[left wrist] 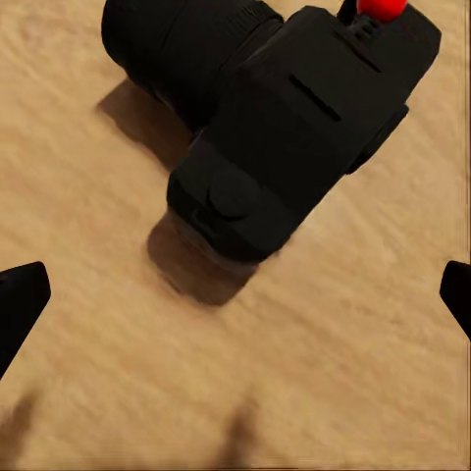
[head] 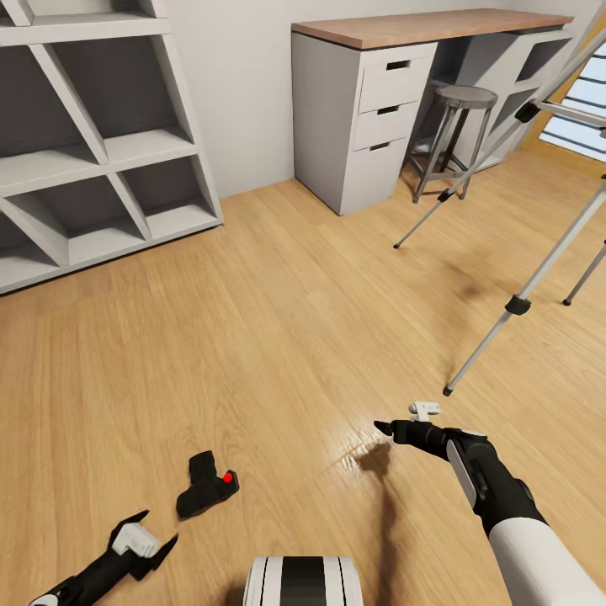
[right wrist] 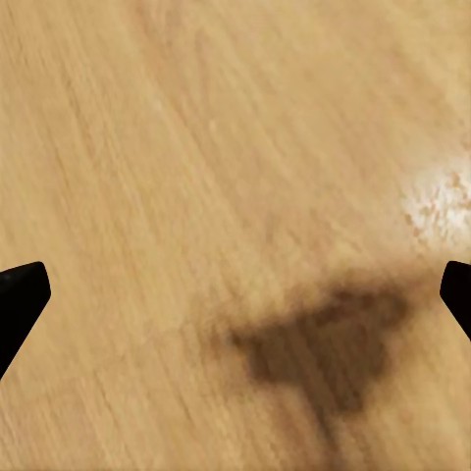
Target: Attach the digital camera to the camera tripod in the bedroom.
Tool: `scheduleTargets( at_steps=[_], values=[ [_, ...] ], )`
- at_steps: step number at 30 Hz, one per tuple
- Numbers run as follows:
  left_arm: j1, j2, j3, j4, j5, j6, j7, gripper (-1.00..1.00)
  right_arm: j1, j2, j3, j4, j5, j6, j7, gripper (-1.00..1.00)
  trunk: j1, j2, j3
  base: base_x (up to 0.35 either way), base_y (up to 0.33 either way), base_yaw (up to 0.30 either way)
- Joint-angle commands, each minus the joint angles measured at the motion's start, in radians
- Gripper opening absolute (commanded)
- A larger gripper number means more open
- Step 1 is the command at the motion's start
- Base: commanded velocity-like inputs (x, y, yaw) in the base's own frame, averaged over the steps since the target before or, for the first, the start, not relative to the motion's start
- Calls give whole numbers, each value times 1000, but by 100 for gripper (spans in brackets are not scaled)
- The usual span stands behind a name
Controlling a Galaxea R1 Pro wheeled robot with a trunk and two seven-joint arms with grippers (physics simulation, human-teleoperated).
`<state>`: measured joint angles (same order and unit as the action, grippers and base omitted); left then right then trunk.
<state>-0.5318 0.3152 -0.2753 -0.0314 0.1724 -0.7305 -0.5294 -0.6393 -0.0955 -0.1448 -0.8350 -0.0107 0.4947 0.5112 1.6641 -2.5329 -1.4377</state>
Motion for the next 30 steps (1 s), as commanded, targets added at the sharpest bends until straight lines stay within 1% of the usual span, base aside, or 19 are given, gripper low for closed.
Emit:
scheduleTargets(
  at_steps=[1, 3, 6, 13, 21, 30],
  values=[
    [0, 0, -9, 0, 2, -1, -6, 100, 0, 0, -3, -1, -1, 7, 4, 100, 0, 0, -1, 0, 0, 0],
    [0, 2, -16, -2, -19, -2, -4, 100, 0, 0, -3, -1, -1, 7, 4, 100, 0, 0, -1, 0, 0, 0],
    [0, 4, -20, -3, -29, -3, -2, 100, 0, 0, -3, -1, -1, 7, 4, 100, 0, 0, -1, 0, 0, 0],
    [0, 6, -18, -3, -33, -3, 2, 100, 0, 0, -3, -1, -2, 7, 4, 100, 0, 0, -1, 0, 0, 0],
    [0, 4, -18, -2, -33, -3, 35, 100, 0, 0, -4, -1, -2, 7, 4, 100, 0, 0, -1, 0, 0, 0],
    [0, 3, -19, -3, -33, -4, 53, 100, 0, 0, -4, -1, -2, 7, 4, 100, 0, 0, -1, 0, 0, 0]
  ],
)
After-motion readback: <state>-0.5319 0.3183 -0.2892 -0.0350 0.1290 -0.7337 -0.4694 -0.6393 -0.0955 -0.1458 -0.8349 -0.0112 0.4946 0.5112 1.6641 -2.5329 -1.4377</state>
